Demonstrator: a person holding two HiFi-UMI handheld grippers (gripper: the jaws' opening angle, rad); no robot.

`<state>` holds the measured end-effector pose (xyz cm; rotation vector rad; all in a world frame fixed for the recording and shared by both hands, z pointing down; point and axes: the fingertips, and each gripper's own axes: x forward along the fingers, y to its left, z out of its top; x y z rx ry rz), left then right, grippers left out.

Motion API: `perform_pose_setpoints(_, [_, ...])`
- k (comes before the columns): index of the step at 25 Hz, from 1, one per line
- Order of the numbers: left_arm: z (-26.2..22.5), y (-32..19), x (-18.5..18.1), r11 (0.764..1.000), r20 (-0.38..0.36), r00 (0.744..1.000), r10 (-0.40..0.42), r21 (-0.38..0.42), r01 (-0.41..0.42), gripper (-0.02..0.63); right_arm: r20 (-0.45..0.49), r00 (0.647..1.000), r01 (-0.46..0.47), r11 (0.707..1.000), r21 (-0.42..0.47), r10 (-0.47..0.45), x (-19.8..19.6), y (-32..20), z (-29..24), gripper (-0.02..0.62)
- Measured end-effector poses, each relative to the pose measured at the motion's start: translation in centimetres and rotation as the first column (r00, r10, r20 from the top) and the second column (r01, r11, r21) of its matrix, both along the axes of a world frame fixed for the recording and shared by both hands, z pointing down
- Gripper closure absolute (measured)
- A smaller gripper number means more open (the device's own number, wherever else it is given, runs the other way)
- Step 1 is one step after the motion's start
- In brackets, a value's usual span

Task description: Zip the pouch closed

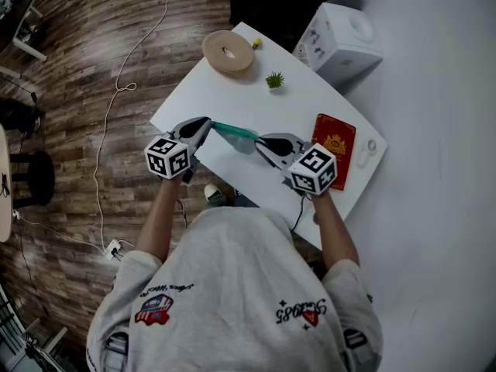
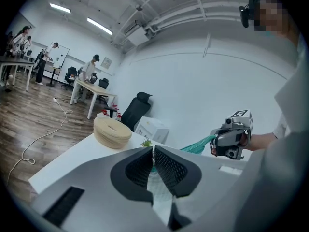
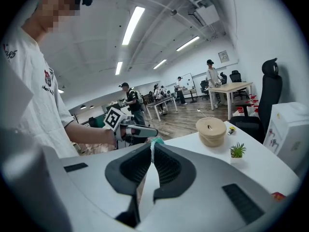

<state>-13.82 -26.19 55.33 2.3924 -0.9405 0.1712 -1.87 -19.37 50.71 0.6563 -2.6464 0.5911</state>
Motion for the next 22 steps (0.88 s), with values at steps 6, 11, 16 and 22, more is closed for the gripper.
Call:
perform_pose_setpoints(6, [-1.9, -0.6, -1.2, 0.995, -0.023, 0.998, -0.057, 0.079, 0.058, 0.592, -0.034, 0.997, -0.073, 0.996, 0.054, 0.075, 1.0, -1.6, -0.2, 0.572])
perform_pose_setpoints(11, [-3.0, -1.0, -2.7, 0.986, 0.011, 0.994, -0.106, 0.133, 0.104, 0.592, -0.031, 0.987, -0.154, 0.985, 0.073, 0.157, 2.3, -3.1, -0.3, 0.572])
perform_pose_setpoints(16, [-4.0, -1.2, -3.6, 0.968, 0.074, 0.986, -0.152, 0.211, 0.133, 0.592, -0.013, 0.976, -0.215, 0.973, 0.088, 0.217, 3.5, -4.3, -0.7, 0.571])
perform_pose_setpoints(22, [-4.0, -1.0, -3.8, 0.964, 0.142, 0.978, -0.153, 0.241, 0.116, 0.592, 0.004, 0.971, -0.237, 0.961, 0.143, 0.239, 3.0, -5.1, -1.6, 0.572])
